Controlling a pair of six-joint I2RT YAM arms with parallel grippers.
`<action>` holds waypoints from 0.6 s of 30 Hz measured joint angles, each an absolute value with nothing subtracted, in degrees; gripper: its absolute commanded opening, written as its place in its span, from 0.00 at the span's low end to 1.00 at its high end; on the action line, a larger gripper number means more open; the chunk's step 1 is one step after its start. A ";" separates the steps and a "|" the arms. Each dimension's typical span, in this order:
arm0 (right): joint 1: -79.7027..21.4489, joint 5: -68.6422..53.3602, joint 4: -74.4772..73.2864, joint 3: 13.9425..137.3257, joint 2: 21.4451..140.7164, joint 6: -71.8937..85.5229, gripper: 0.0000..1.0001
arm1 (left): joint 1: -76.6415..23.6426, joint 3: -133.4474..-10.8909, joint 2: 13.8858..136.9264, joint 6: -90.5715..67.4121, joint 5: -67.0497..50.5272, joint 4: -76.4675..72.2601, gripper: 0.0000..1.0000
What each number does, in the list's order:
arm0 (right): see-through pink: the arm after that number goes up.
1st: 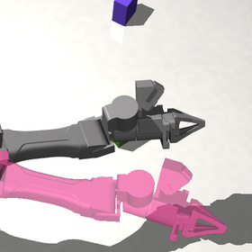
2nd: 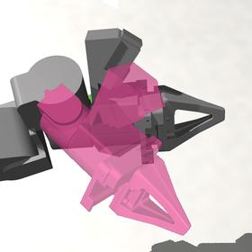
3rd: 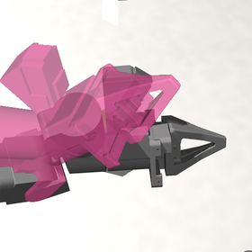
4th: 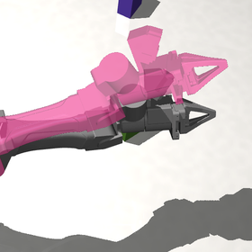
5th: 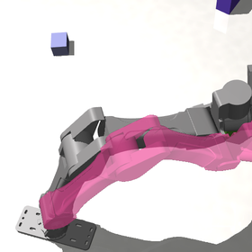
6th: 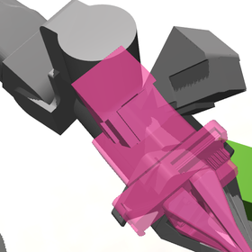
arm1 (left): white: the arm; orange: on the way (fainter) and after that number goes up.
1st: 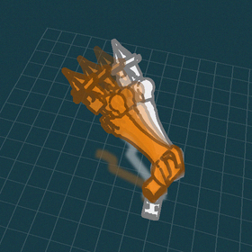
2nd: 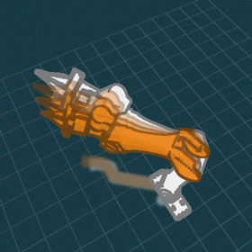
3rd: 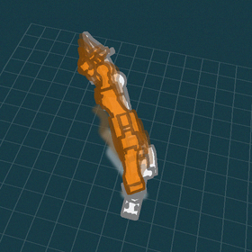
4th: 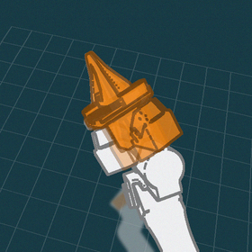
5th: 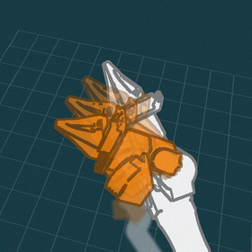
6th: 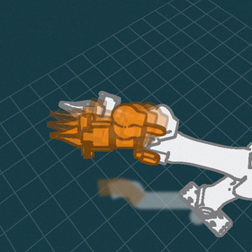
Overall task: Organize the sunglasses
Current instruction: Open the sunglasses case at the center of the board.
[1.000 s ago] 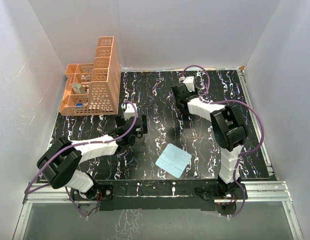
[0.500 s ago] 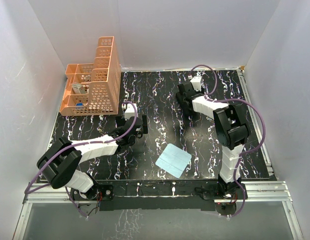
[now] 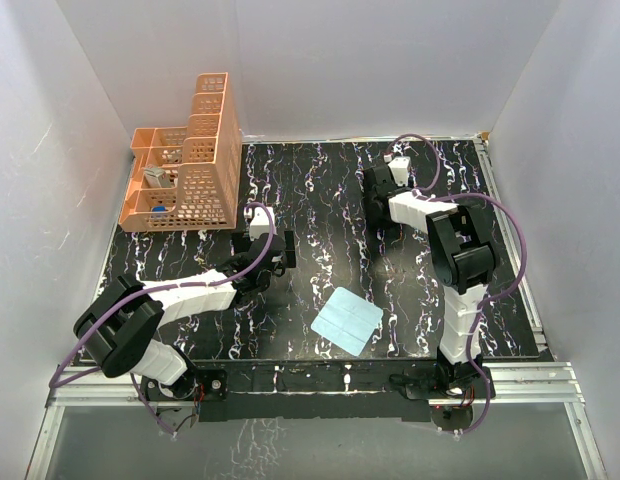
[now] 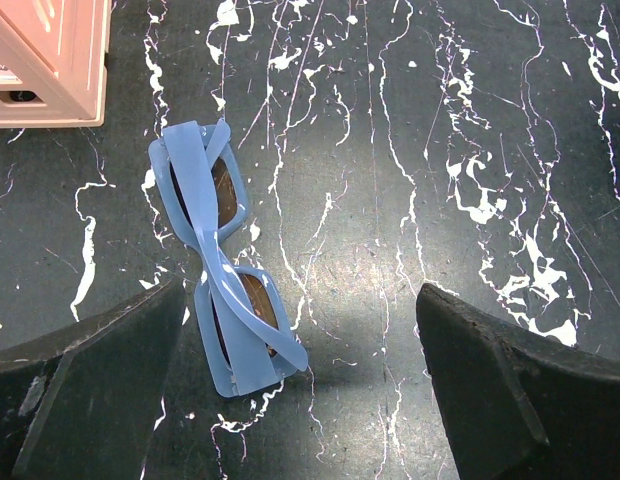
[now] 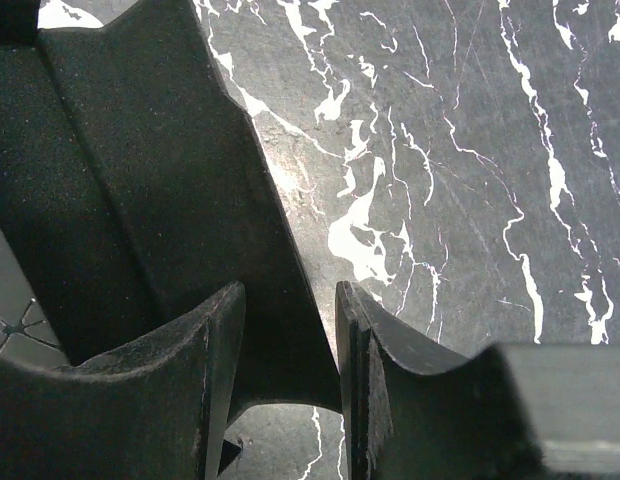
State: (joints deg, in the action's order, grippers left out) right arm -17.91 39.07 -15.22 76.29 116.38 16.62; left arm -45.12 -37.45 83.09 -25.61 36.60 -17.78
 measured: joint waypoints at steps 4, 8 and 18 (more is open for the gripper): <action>-17.65 38.72 -15.27 76.29 116.42 16.88 0.39 | -45.12 -37.45 83.11 -25.61 36.60 -17.78 0.98; -17.61 38.54 -15.27 76.29 116.36 17.08 0.42 | -45.12 -37.45 83.09 -25.58 36.58 -17.78 0.99; -17.56 37.15 -16.19 74.19 109.75 18.28 0.46 | -45.12 -37.45 83.09 -25.58 36.34 -17.78 0.98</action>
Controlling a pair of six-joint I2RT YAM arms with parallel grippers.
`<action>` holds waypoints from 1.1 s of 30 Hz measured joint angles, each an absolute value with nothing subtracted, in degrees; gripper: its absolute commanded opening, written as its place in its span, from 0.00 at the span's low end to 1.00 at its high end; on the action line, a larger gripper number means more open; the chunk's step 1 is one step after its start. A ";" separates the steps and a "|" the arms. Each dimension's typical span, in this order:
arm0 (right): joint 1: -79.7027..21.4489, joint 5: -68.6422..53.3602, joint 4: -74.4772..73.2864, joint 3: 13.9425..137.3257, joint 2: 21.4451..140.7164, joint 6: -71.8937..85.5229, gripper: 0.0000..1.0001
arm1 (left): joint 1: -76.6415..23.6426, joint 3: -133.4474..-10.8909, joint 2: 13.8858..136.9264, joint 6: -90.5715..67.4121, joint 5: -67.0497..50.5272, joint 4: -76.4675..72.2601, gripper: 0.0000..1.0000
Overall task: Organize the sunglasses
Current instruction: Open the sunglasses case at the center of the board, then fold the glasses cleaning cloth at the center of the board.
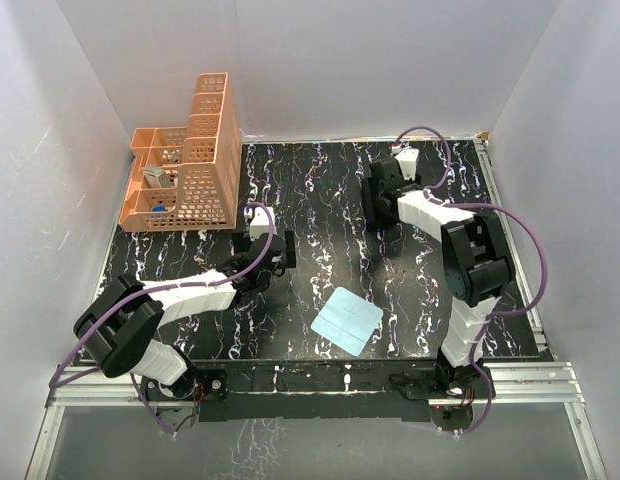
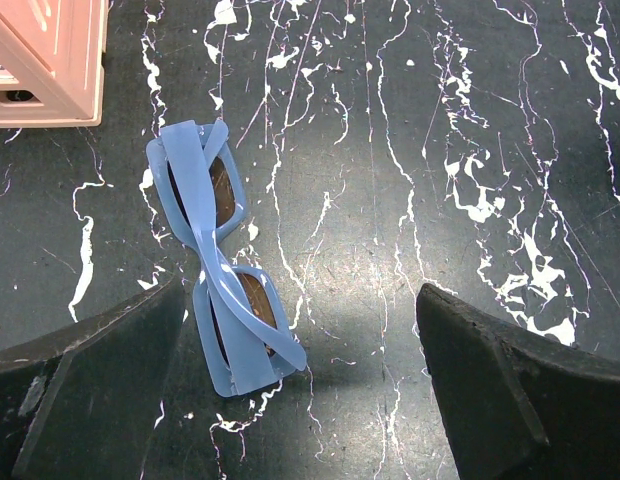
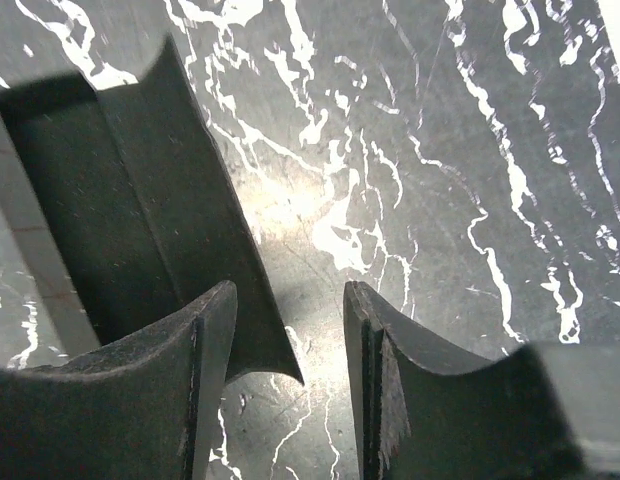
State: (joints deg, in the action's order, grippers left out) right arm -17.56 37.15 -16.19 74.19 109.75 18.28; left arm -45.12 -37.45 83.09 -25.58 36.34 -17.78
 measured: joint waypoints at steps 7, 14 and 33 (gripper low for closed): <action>-17.67 37.08 -16.05 73.34 101.58 19.97 0.46 | -45.12 -37.45 83.13 -25.58 36.56 -17.78 0.99; -19.66 36.18 -17.06 68.97 93.54 23.29 0.44 | -45.12 -37.52 84.97 -25.06 37.04 -17.76 0.99; -27.22 28.45 -19.18 45.10 68.14 32.01 0.42 | -45.12 -37.63 82.32 -23.64 26.81 -17.91 0.98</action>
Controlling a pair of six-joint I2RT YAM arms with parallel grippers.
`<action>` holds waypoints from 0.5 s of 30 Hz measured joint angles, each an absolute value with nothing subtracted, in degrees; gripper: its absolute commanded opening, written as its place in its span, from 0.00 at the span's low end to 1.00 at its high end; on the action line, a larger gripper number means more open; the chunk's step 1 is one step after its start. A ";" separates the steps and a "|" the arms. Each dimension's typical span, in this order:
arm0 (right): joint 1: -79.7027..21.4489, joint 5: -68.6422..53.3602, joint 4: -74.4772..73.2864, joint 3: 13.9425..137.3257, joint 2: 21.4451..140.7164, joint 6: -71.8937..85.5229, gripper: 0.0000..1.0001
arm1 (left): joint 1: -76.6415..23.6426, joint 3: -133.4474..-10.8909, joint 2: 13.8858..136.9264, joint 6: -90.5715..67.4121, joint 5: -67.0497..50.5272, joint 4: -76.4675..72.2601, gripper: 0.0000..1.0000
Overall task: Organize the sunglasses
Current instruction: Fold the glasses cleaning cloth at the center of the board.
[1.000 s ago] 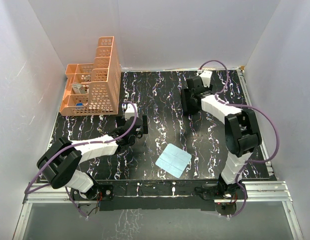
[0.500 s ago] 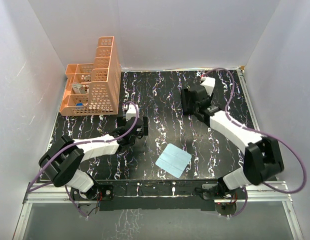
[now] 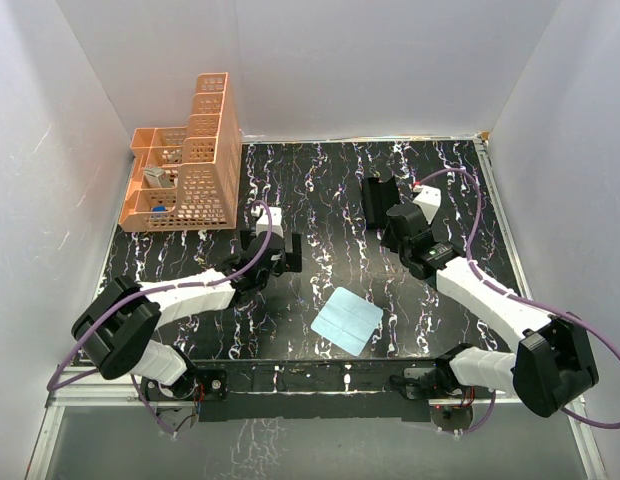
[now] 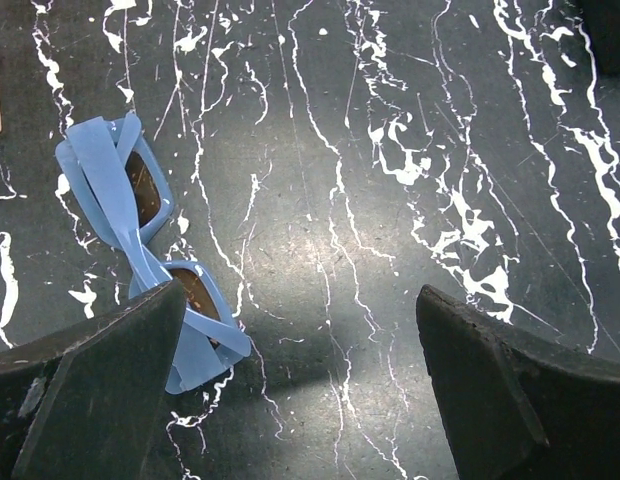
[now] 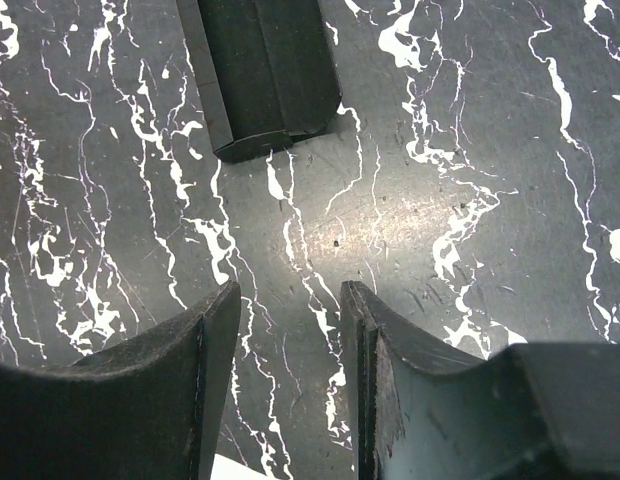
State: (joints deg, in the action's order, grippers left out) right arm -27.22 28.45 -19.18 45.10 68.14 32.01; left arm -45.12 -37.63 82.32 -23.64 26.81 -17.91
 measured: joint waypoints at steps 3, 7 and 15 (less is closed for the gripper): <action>-27.27 28.38 -19.11 45.10 68.16 32.75 0.42 | -45.12 -38.30 82.32 -23.62 25.98 -17.54 0.98; -27.27 28.29 -18.20 44.73 68.18 33.06 0.37 | -45.12 -38.92 82.59 -23.64 25.41 -17.47 0.98; -27.27 28.42 -16.03 45.65 74.52 31.70 0.27 | -45.12 -39.83 83.59 -23.64 24.75 -16.40 0.98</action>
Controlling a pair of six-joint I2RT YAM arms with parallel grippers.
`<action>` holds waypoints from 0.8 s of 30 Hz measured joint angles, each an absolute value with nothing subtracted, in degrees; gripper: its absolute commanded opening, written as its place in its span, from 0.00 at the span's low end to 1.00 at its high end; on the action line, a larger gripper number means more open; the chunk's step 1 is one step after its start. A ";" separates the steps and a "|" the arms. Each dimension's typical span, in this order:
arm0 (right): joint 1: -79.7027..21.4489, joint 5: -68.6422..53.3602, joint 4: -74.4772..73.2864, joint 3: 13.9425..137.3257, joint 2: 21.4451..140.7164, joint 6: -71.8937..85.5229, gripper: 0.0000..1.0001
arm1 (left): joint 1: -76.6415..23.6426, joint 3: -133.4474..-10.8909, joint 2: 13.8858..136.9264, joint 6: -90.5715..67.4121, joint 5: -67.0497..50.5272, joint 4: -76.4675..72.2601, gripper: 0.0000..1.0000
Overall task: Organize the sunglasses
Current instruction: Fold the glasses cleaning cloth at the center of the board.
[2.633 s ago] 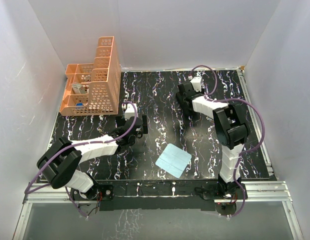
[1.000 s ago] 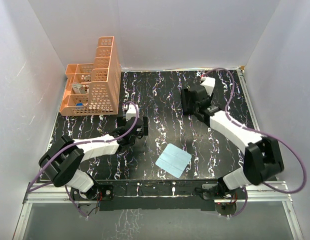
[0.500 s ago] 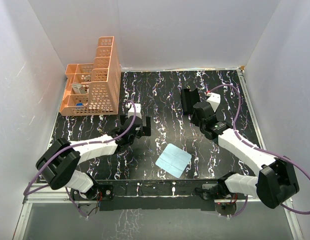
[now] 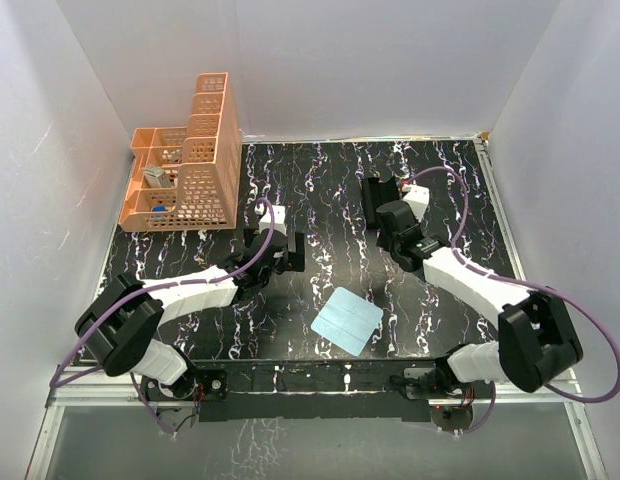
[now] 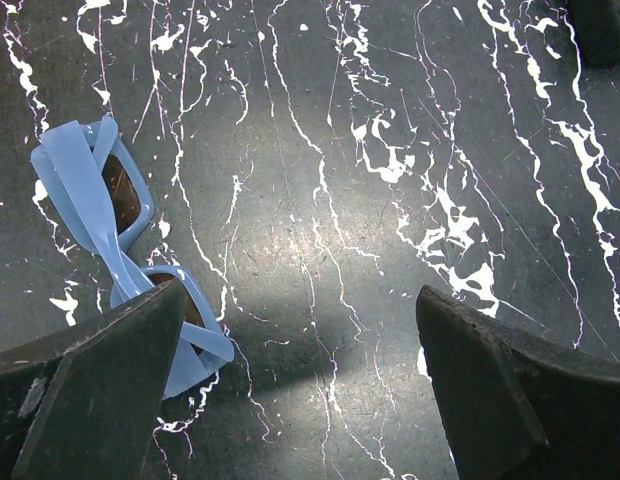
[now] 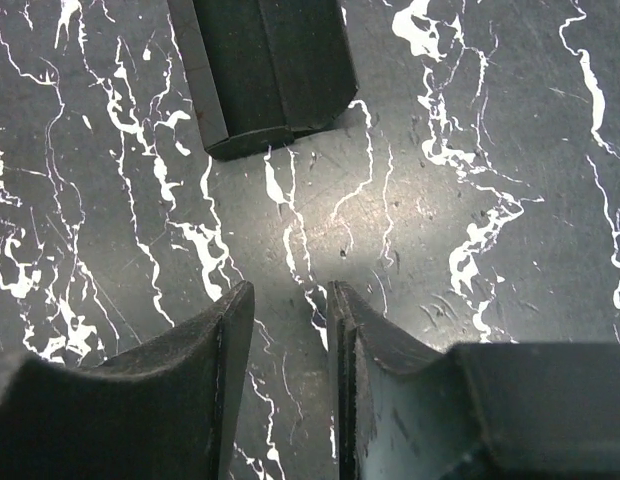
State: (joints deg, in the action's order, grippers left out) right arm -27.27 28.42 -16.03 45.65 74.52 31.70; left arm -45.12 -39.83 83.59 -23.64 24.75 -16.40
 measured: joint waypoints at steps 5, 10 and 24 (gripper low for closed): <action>-27.20 28.51 -14.57 48.27 78.83 30.11 0.25 | -45.12 -39.83 83.59 -23.64 24.75 -16.25 0.98; -26.65 28.51 -13.76 52.75 82.72 29.71 0.28 | -45.12 -39.83 83.59 -23.62 24.75 -16.27 0.98; -28.38 25.85 -16.47 44.75 73.63 31.73 0.31 | -45.12 -39.83 84.03 -20.71 15.64 -18.39 0.87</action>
